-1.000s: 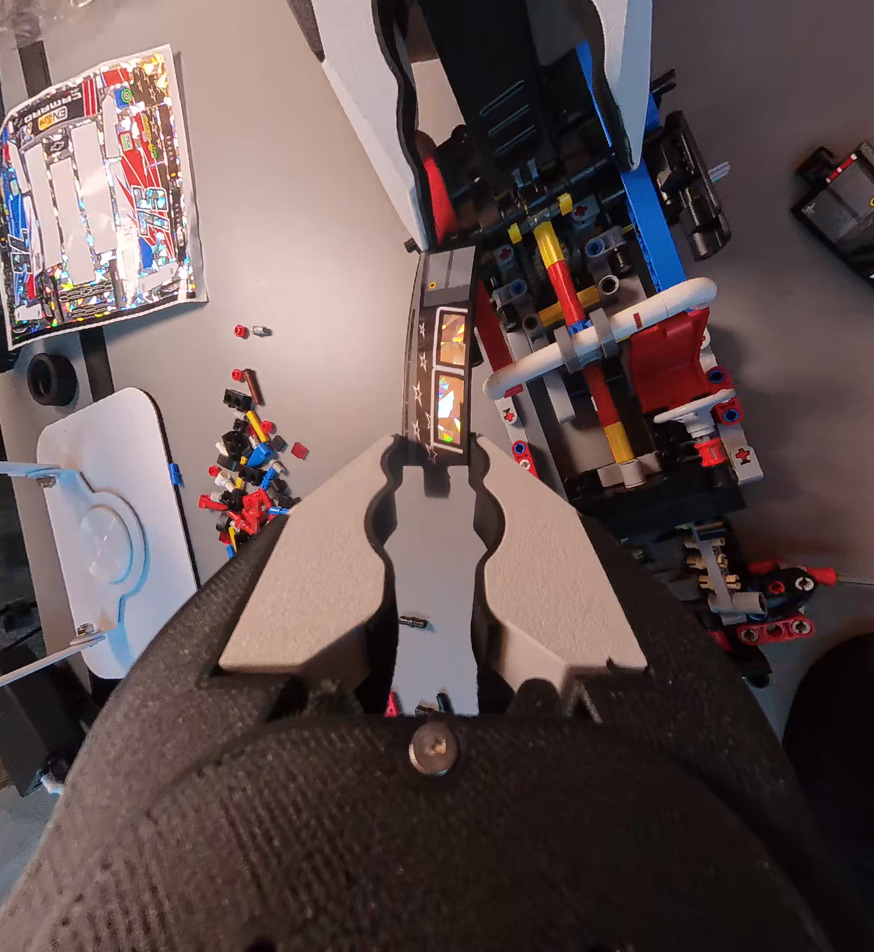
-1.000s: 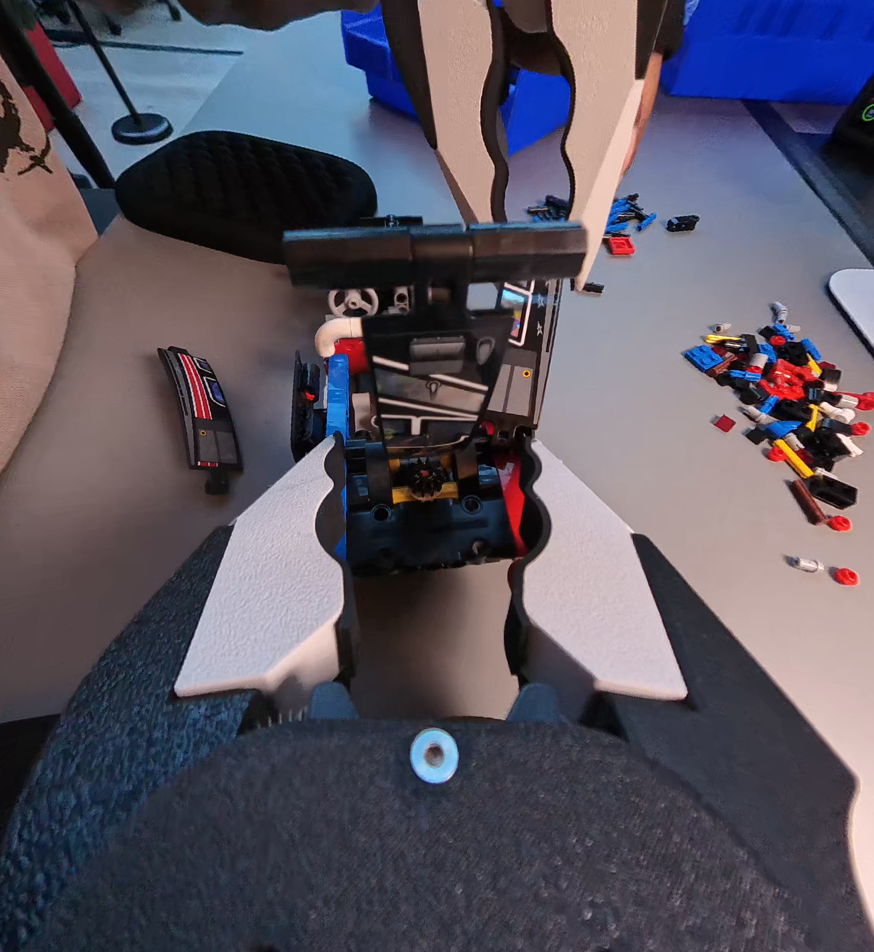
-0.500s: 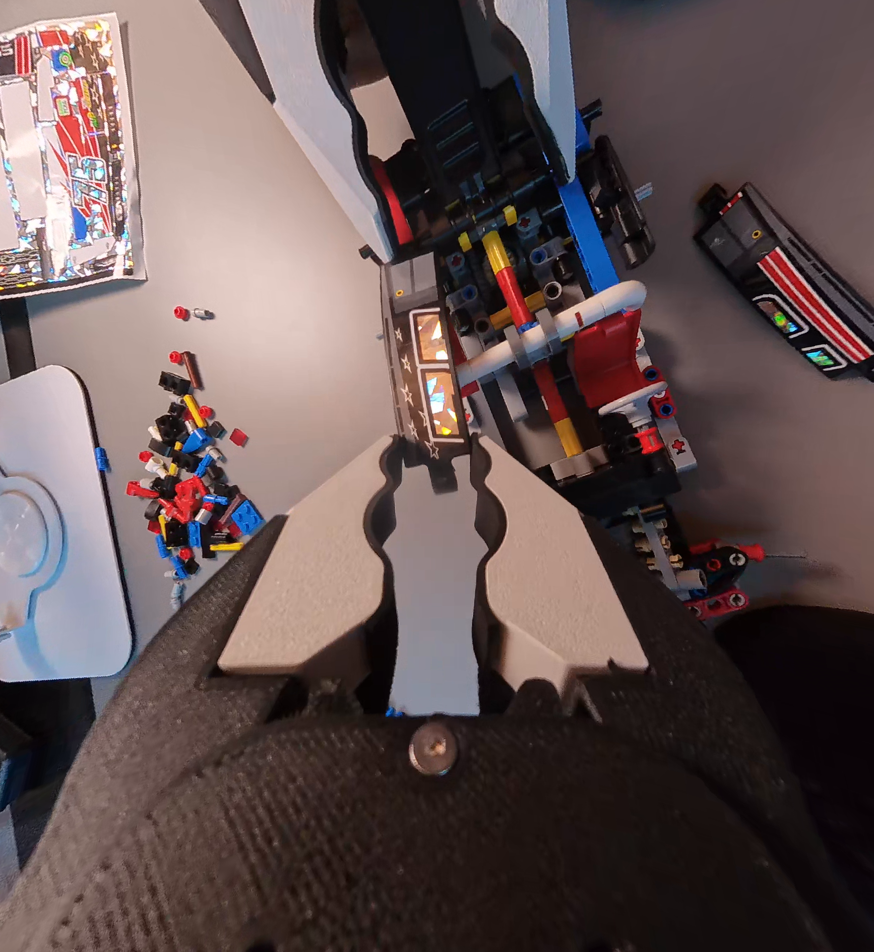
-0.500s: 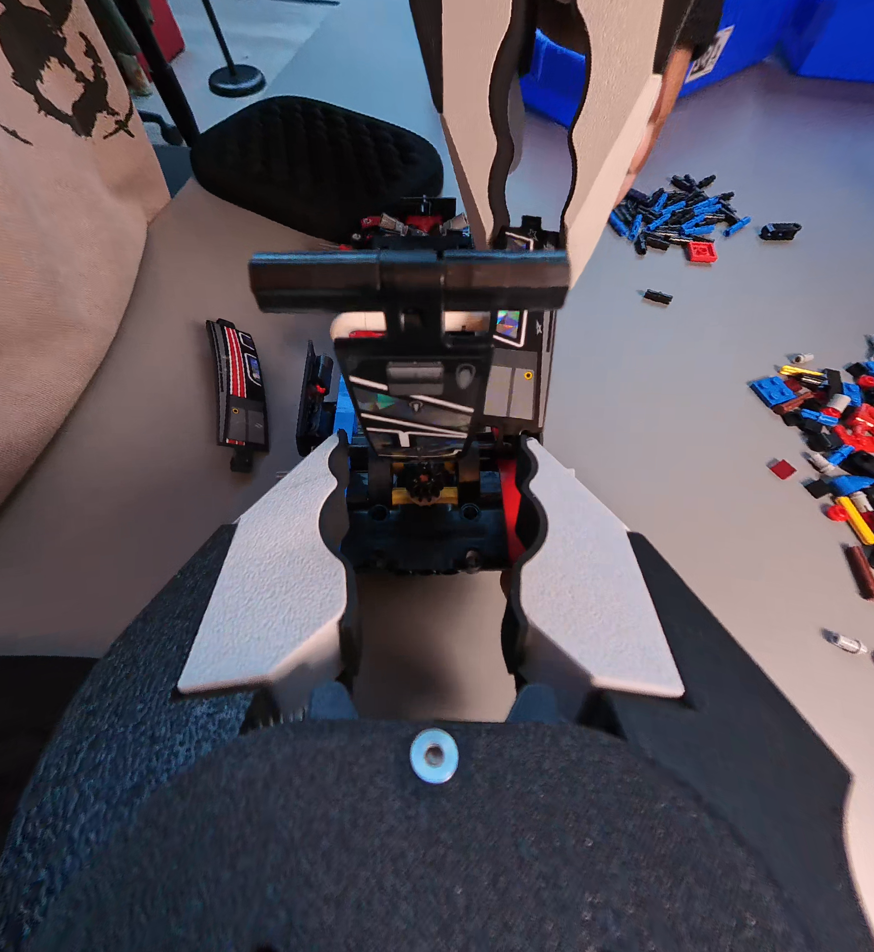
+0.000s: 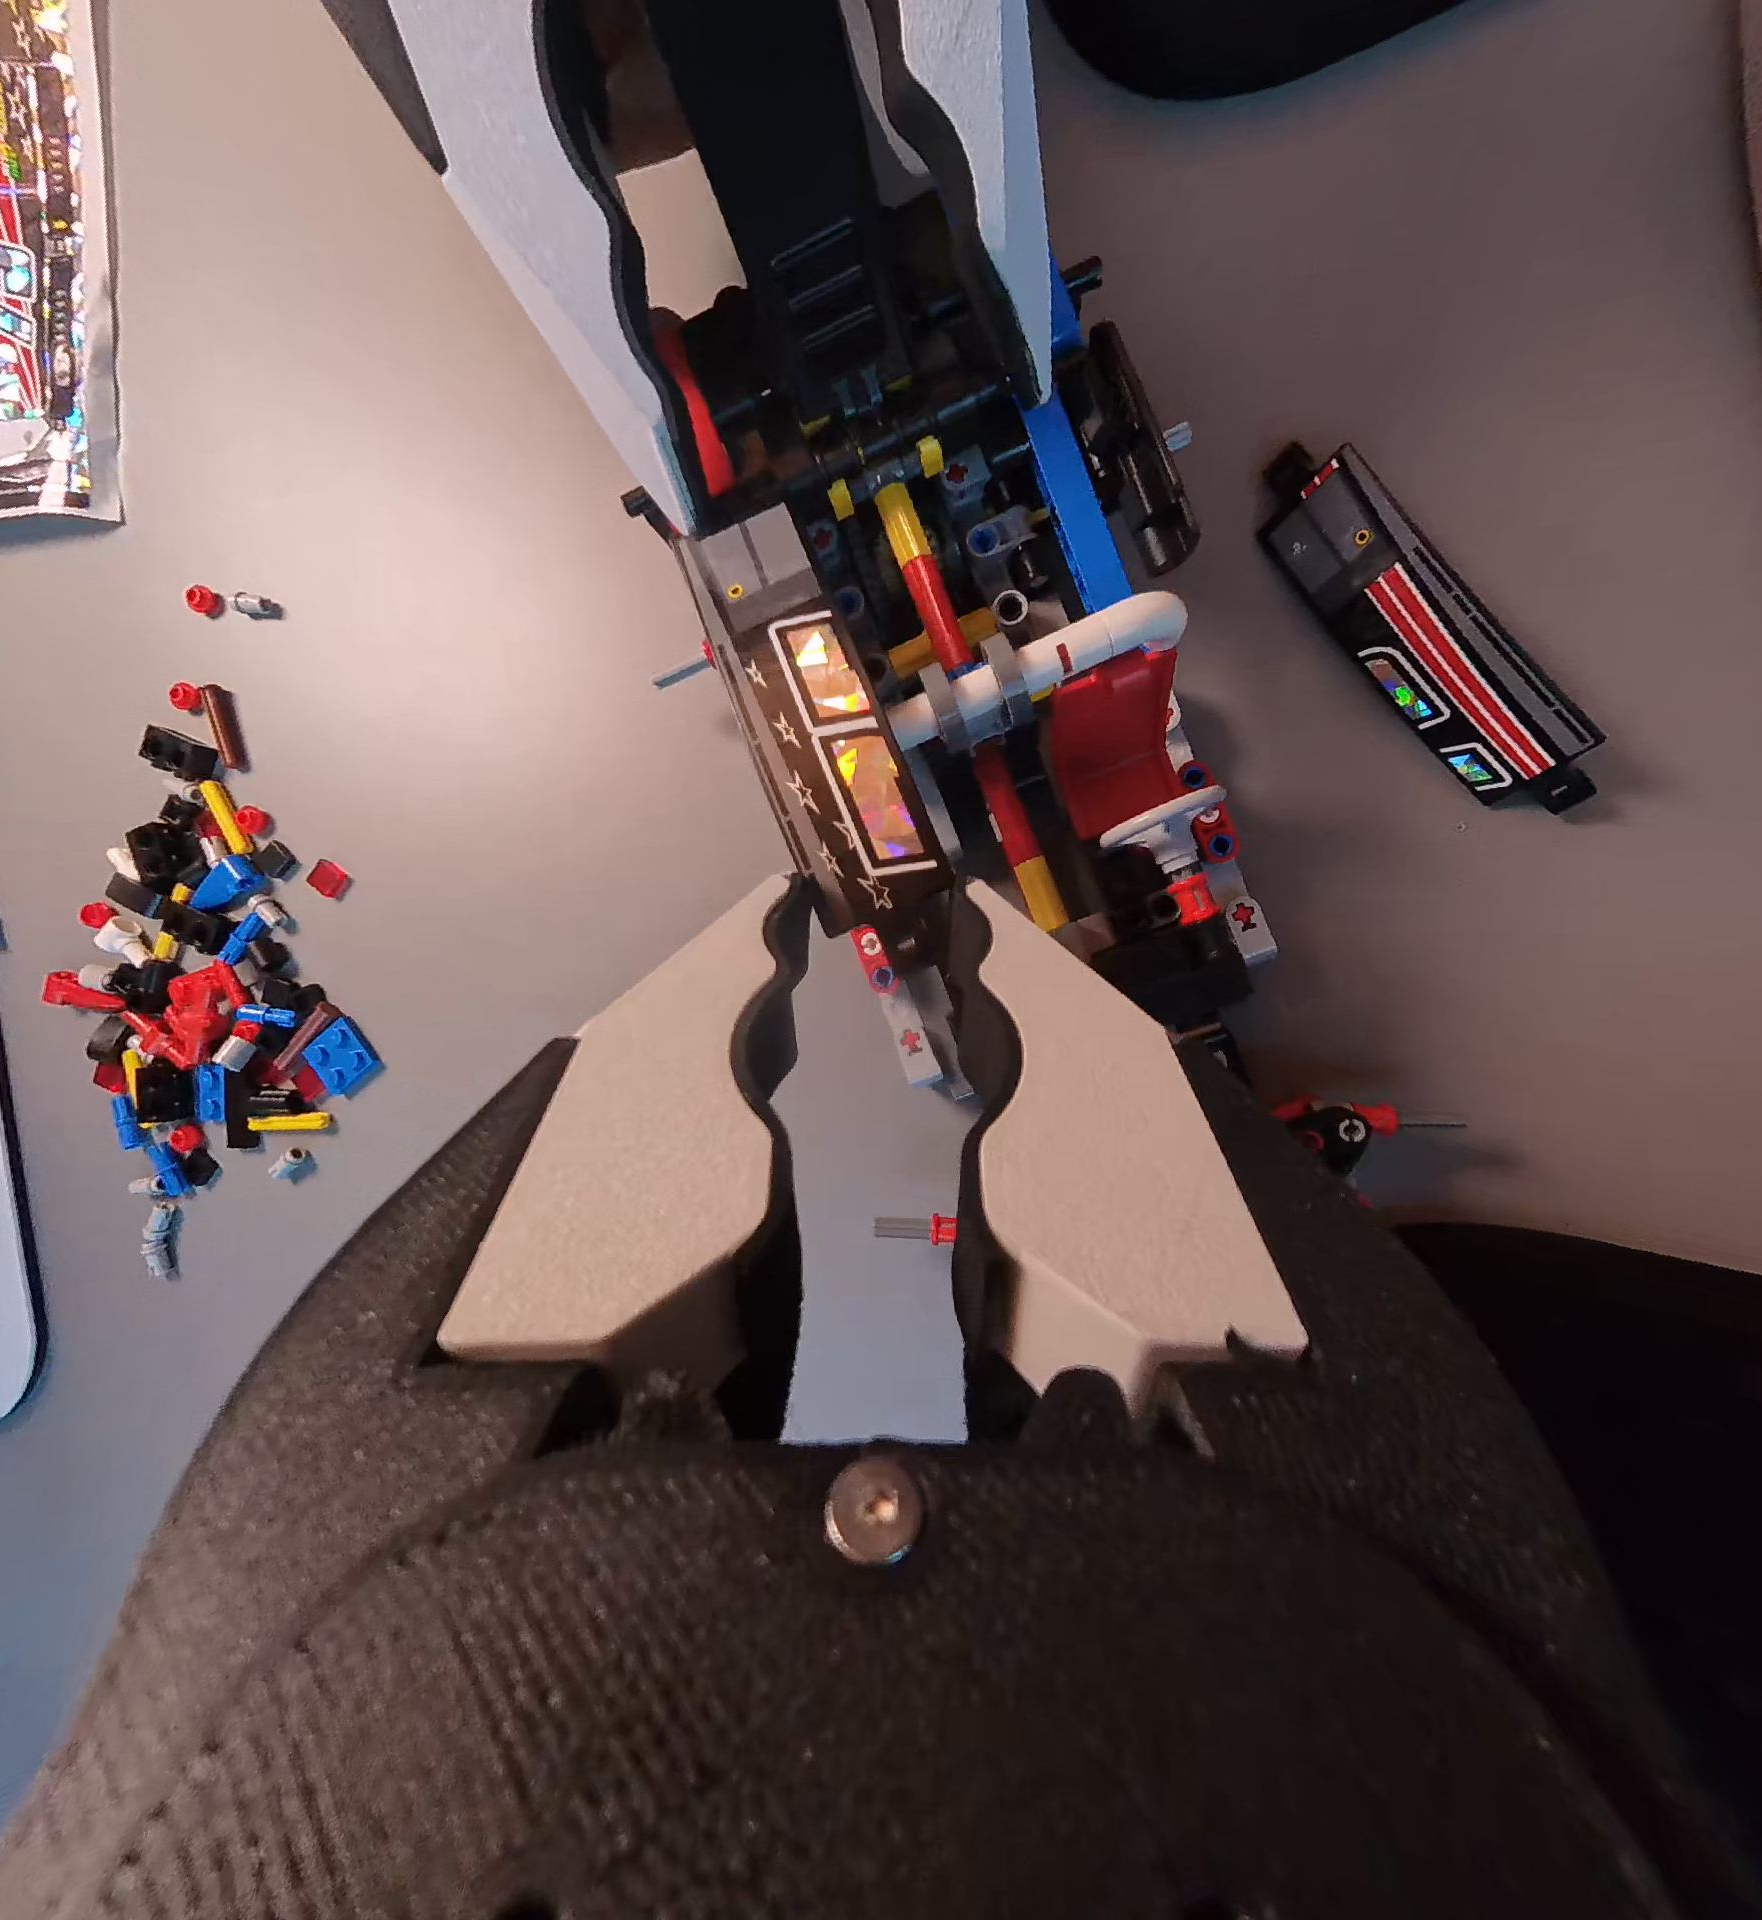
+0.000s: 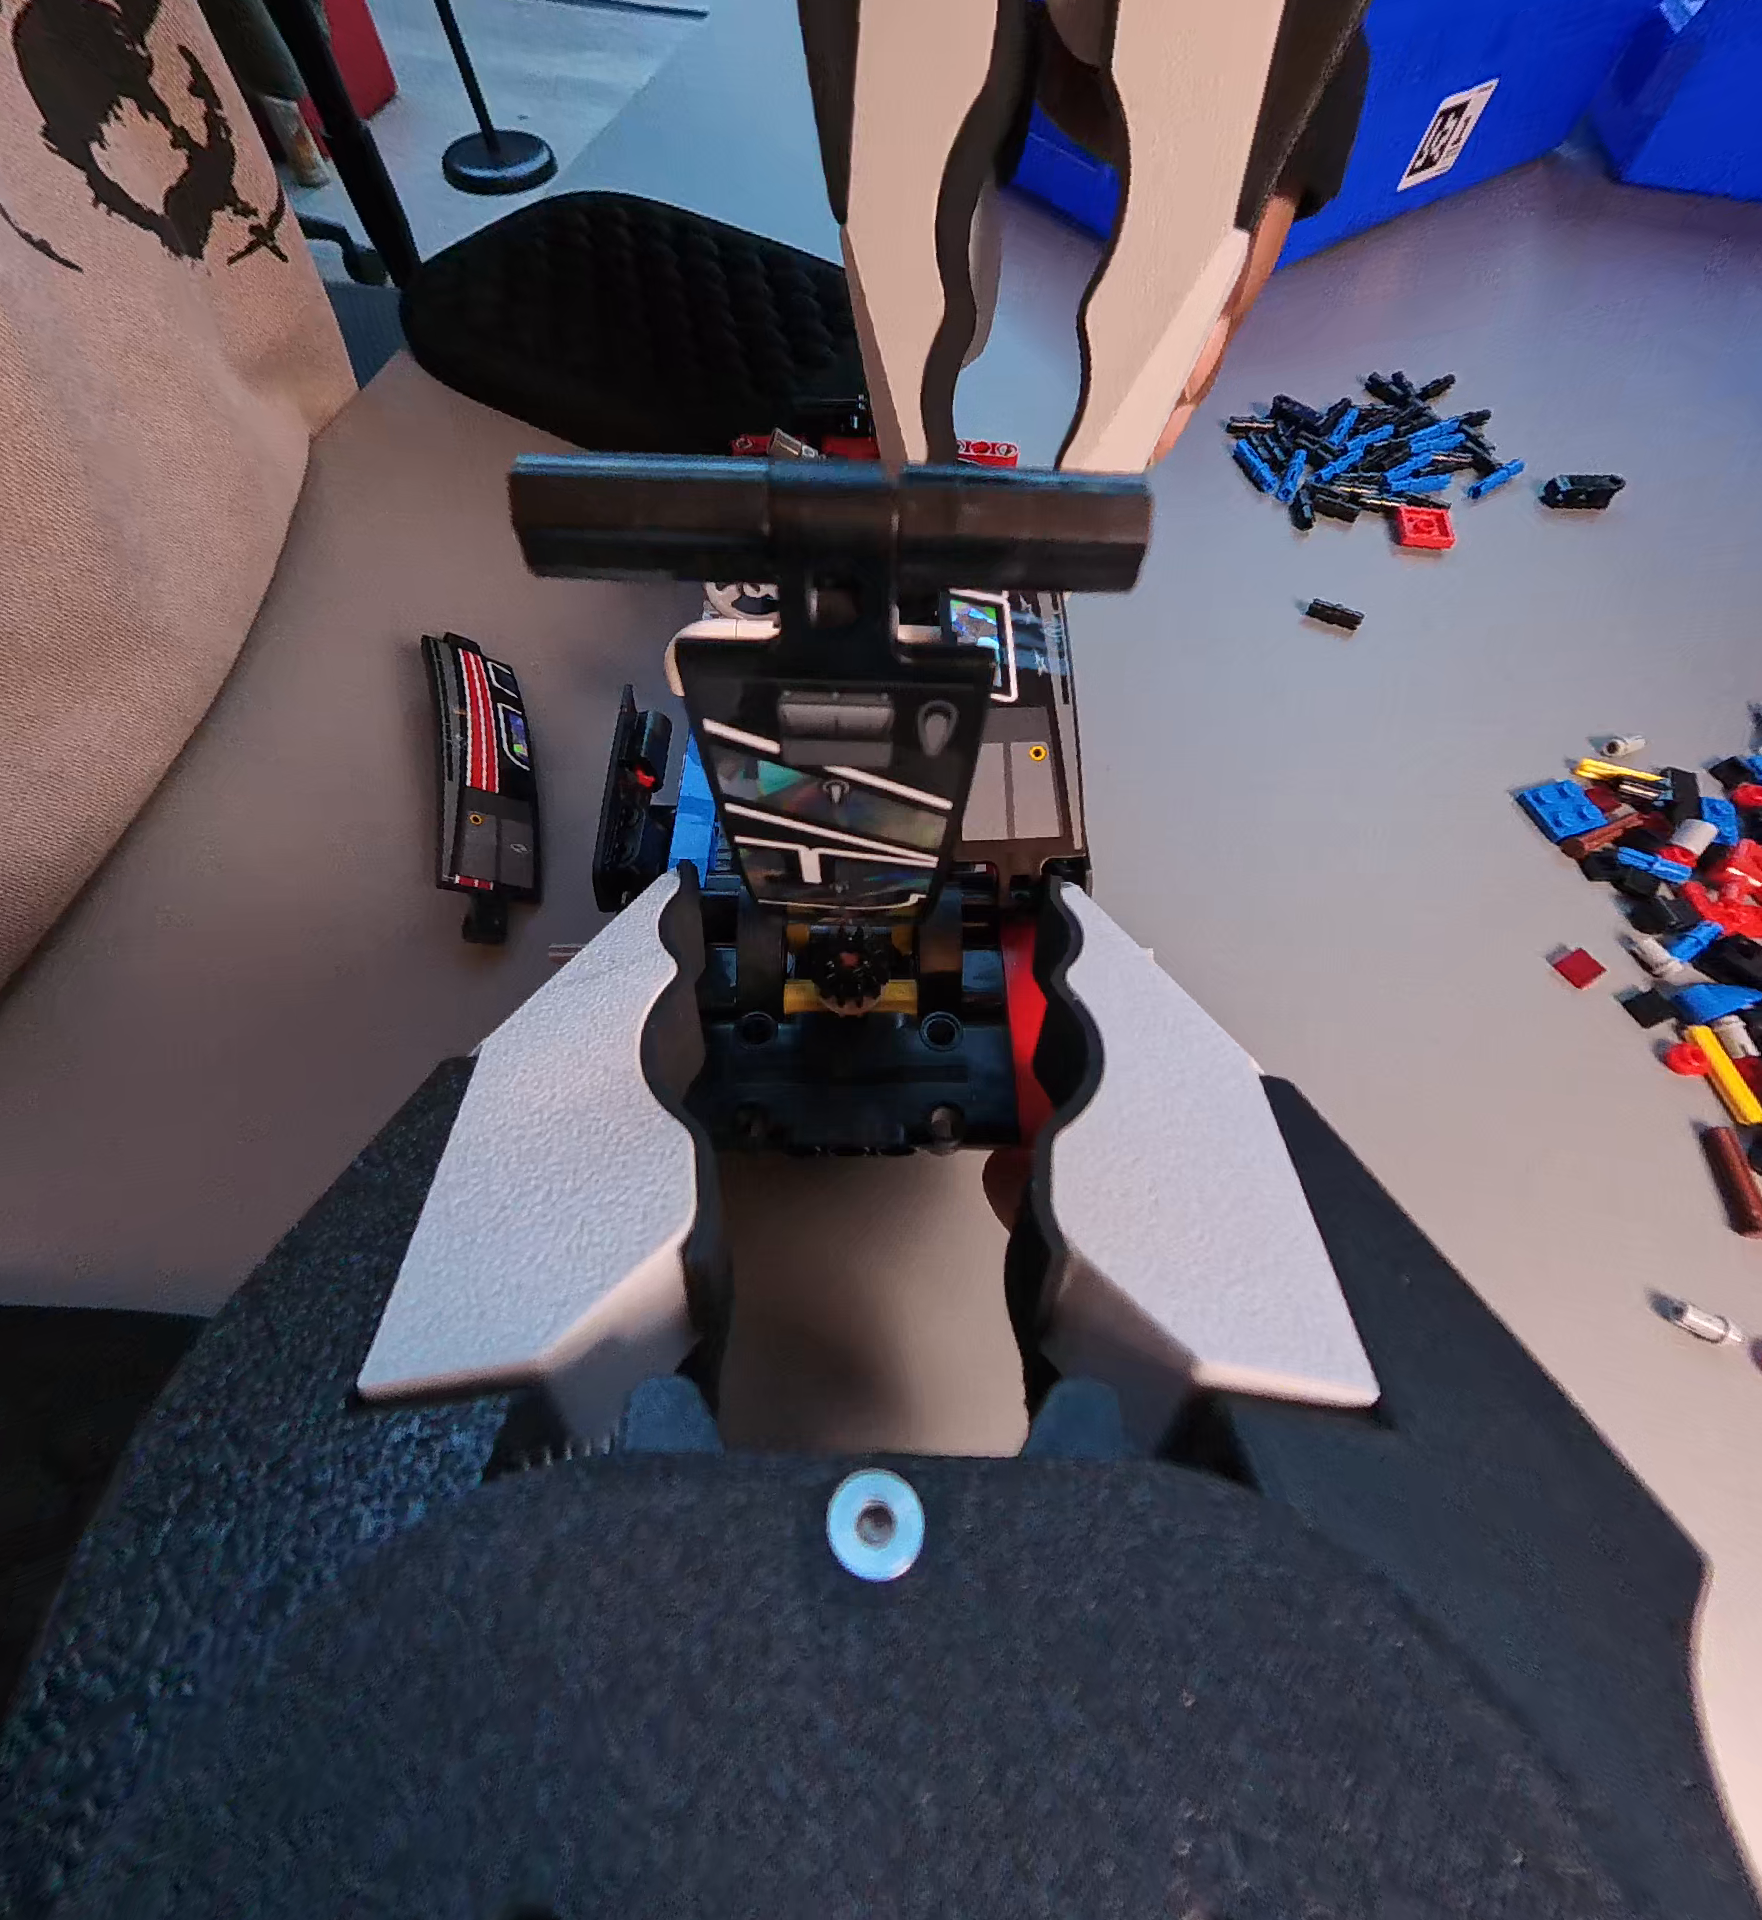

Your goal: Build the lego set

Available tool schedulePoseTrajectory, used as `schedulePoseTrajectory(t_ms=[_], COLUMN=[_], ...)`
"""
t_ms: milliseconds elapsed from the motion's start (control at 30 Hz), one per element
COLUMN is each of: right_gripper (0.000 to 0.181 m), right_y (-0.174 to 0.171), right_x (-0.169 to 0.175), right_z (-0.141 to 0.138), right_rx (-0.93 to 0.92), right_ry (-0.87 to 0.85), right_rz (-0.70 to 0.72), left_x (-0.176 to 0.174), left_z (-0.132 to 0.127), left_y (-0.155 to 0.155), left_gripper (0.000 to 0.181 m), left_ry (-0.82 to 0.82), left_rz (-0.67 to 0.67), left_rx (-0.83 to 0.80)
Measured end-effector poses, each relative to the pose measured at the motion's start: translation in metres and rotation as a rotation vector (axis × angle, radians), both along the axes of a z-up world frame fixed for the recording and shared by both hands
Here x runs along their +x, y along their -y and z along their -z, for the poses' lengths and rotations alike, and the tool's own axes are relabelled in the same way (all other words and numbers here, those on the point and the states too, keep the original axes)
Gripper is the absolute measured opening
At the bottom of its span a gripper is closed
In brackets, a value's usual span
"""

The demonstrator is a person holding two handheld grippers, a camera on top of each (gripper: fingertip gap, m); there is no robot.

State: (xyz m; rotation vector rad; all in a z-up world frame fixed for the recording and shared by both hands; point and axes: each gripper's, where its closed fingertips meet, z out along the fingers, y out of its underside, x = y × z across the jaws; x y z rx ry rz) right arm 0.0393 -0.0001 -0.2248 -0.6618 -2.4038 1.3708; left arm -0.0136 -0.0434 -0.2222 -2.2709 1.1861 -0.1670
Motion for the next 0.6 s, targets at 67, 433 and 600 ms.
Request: schedulePoseTrajectory(t_ms=[67,433,600], right_gripper=[0.063,0.063,0.062], right_y=[0.0004,0.0024,0.0042], right_x=[0.0001,0.0009,0.0026], right_z=[0.0000,-0.0003,-0.0004], right_rx=[0.001,0.002,0.007], right_ry=[-0.004,-0.004,0.006], right_rz=[-0.005,-0.011,-0.019], left_x=[-0.0005,0.0031,0.0048], left_z=[0.0011,0.0034,0.0037], left_y=[0.0005,0.0039,0.0059], left_gripper=[0.024,0.024,0.025], left_ry=[0.004,0.061,0.084], left_rz=[-0.003,-0.024,-0.027], left_rx=[-0.004,0.004,0.011])
